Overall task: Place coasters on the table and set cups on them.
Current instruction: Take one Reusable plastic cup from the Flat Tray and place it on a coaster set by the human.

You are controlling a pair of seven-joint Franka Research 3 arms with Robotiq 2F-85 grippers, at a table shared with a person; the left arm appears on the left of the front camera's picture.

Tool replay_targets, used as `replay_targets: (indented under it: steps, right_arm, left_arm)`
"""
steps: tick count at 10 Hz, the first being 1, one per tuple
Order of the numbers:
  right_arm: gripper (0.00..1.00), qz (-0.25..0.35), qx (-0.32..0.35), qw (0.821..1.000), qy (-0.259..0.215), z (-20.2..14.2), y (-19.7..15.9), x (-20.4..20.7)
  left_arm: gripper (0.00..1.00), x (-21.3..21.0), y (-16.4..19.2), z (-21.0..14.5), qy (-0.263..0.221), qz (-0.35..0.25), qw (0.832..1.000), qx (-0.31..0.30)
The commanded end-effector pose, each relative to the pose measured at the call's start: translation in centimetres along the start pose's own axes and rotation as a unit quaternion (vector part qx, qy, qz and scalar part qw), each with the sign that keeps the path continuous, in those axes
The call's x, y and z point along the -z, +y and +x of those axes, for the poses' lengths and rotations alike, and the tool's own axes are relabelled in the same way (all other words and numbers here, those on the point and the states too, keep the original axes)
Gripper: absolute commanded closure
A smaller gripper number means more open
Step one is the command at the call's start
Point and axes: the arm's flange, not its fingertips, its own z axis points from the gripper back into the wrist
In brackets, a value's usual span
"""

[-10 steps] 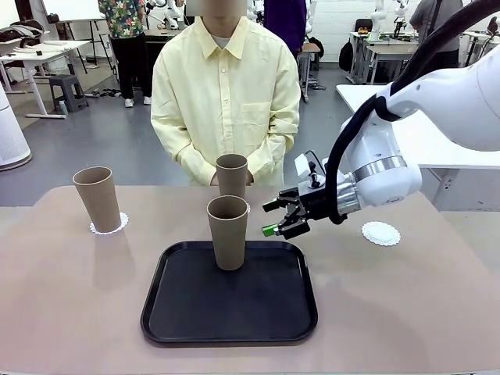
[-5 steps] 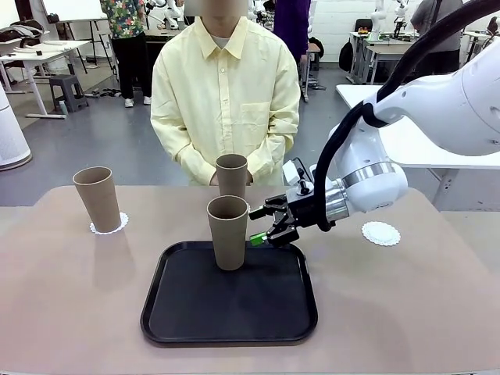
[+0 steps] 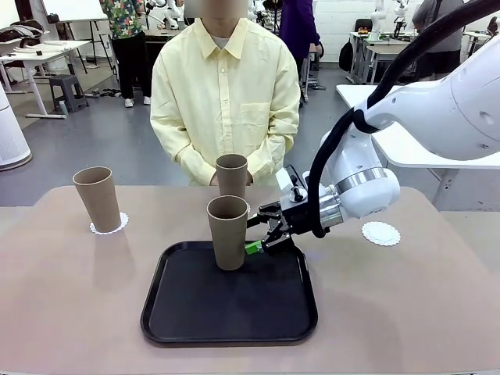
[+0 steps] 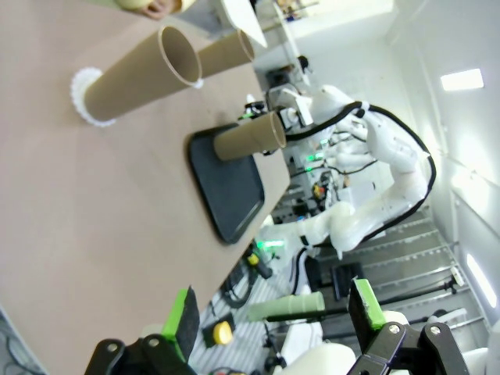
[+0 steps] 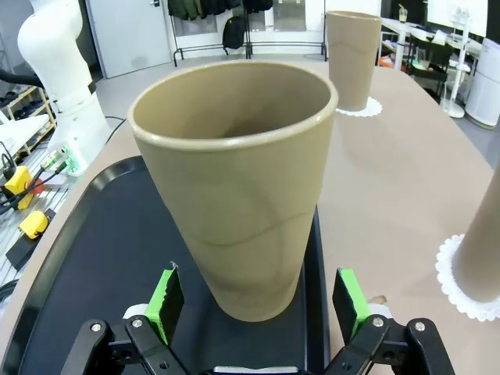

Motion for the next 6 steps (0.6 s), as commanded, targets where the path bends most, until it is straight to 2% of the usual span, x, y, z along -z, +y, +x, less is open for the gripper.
replay_targets:
  steps: [1,6]
  right_arm:
    - [0.00,0.008,-0.007,1.000,0.012,-0.8,-0.4,1.0]
    - [0.00,0.014,-0.011,1.000,0.014,-1.1,-0.3,2.5]
  left_arm:
    - [0.00,-0.1,-0.2,0.0,-0.002,0.001,1.000,-0.001]
    - [0.00,-0.1,-0.2,0.0,-0.002,0.001,1.000,-0.001]
